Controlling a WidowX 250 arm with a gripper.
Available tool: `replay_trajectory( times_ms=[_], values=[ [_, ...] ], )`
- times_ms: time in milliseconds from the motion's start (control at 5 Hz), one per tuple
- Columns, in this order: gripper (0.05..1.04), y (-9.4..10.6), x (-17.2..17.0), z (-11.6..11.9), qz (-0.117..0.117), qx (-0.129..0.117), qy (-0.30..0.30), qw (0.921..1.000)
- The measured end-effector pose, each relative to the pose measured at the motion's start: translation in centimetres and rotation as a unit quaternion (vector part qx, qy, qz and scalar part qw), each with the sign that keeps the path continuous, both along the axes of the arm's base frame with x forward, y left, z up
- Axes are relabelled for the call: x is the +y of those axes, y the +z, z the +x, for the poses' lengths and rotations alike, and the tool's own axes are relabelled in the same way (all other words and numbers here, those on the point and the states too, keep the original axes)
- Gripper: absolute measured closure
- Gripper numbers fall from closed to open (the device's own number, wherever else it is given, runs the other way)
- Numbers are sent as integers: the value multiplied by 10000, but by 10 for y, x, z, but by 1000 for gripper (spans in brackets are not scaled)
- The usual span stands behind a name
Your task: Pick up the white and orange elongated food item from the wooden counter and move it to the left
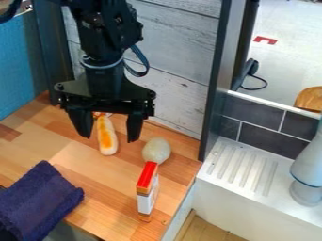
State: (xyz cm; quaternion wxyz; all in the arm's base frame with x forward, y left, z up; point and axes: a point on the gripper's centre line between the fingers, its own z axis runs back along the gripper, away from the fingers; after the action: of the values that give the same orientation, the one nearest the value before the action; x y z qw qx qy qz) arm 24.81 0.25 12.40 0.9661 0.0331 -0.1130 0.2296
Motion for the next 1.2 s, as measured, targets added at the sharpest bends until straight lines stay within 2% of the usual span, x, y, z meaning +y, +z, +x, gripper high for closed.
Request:
replay_trajectory(
  times_ms=[200,400,600,800,1000,1200],
  values=[
    [83,-6,-1,-1,-25,105,-3,9999],
    [83,-28,37,13,-424,232,392,9981],
    [83,-48,69,25,-592,219,690,9956],
    [83,-63,96,40,-671,-38,872,9939],
    [83,-70,106,70,-682,-301,963,9926],
    [83,-81,105,95,-679,-281,876,9934]
  ],
)
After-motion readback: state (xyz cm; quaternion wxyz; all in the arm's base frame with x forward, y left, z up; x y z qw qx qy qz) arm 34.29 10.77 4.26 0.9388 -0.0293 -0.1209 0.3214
